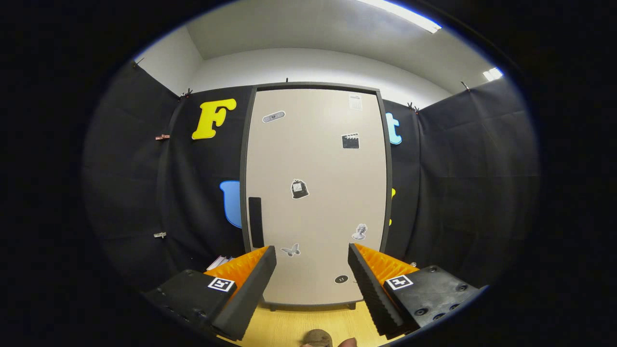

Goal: Open the shoe cabinet door, grab the shoes and put them into the shoe cabinet, then close the shoe cabinet door.

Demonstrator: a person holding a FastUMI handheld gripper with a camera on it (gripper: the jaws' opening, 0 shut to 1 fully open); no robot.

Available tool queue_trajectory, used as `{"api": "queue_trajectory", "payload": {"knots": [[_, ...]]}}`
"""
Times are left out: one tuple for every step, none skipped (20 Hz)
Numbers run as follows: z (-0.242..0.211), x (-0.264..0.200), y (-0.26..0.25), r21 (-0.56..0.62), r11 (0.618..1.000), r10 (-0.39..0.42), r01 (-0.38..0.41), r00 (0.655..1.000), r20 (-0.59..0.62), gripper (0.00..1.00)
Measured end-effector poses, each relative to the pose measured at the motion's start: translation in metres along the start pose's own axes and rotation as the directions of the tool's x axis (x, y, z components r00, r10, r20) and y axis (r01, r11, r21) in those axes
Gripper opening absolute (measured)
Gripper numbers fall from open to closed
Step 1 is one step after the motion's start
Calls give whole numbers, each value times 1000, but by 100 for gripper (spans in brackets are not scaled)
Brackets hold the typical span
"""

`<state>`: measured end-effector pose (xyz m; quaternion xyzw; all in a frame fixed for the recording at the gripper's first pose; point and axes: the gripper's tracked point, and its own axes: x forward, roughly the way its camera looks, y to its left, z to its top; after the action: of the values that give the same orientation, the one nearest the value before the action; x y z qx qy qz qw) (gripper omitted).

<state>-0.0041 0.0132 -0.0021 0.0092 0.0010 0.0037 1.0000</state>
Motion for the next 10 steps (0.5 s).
{"api": "queue_trajectory", "payload": {"knots": [[-2,0,2,2,1000,1,-1,1000,-4,98],[-3,1,3,0,1000,1,-1,1000,-9,98],[-4,2,4,-5,1000,0,0,1000,-13,98],[-5,2,6,-9,1000,1,-1,1000,-15,98],[-4,3,11,-9,1000,9,-9,1000,-14,98],[-3,6,17,-4,1000,18,-18,1000,-10,98],[-1,11,23,3,1000,25,-25,1000,-4,98],[5,20,28,12,999,31,-31,1000,1,98],[7,28,34,21,999,35,-35,999,3,98],[9,35,40,28,999,42,-42,999,1,97]]}}
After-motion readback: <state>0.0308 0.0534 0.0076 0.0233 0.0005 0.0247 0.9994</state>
